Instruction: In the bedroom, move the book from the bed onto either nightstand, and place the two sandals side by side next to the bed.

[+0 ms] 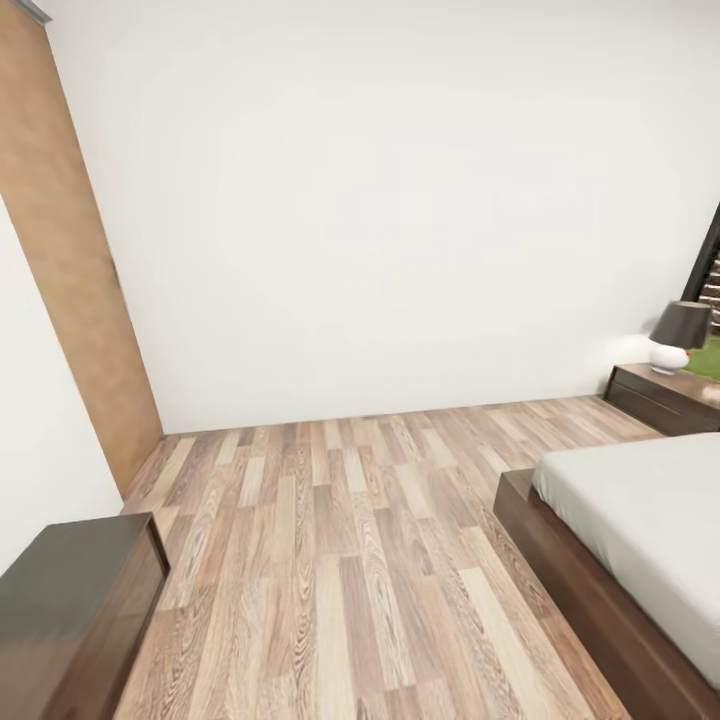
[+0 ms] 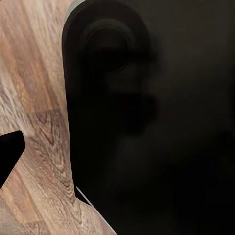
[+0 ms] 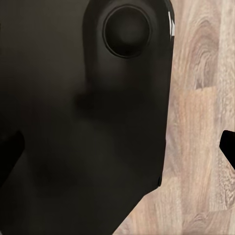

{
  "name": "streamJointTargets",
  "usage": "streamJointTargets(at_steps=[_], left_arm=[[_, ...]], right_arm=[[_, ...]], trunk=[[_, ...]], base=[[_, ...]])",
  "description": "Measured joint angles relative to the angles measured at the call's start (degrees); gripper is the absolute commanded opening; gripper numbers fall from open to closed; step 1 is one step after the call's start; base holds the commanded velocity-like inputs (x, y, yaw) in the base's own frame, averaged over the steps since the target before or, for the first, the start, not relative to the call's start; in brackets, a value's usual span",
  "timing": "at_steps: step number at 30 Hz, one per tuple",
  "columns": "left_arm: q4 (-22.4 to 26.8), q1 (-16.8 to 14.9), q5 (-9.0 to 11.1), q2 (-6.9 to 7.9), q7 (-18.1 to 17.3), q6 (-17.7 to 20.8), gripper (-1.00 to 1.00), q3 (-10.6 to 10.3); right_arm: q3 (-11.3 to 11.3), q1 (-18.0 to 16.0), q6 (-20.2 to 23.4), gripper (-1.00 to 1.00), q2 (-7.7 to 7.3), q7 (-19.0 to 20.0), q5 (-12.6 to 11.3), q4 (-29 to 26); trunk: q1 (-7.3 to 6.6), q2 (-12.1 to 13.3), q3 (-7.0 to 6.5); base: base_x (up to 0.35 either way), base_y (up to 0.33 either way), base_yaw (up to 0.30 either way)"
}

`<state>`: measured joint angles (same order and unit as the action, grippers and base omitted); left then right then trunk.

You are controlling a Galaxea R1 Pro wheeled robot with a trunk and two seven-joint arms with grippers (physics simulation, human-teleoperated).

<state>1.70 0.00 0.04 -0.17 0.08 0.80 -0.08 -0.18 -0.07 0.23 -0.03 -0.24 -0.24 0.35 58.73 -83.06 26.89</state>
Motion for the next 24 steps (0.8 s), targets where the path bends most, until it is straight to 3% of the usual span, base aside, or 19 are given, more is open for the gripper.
streamJointTargets(at_steps=[18, 24], left_arm=[[0.1, 0.0, 0.0, 0.0, 0.0, -0.4, 1.0, 0.0], [0.1, 0.0, 0.0, 0.0, 0.0, -3.3, 1.0, 0.0]], right_arm=[[0.0, 0.0, 0.0, 1.0, -0.03, 0.1, 0.0, 0.1], [0.0, 0.0, 0.0, 1.0, -0.05, 0.1, 0.0, 0.1]], trunk=[[0.0, 0.0, 0.0], [0.0, 0.0, 0.0]], base=[[0.0, 0.0, -0.279], [0.0, 0.0, -0.283]])
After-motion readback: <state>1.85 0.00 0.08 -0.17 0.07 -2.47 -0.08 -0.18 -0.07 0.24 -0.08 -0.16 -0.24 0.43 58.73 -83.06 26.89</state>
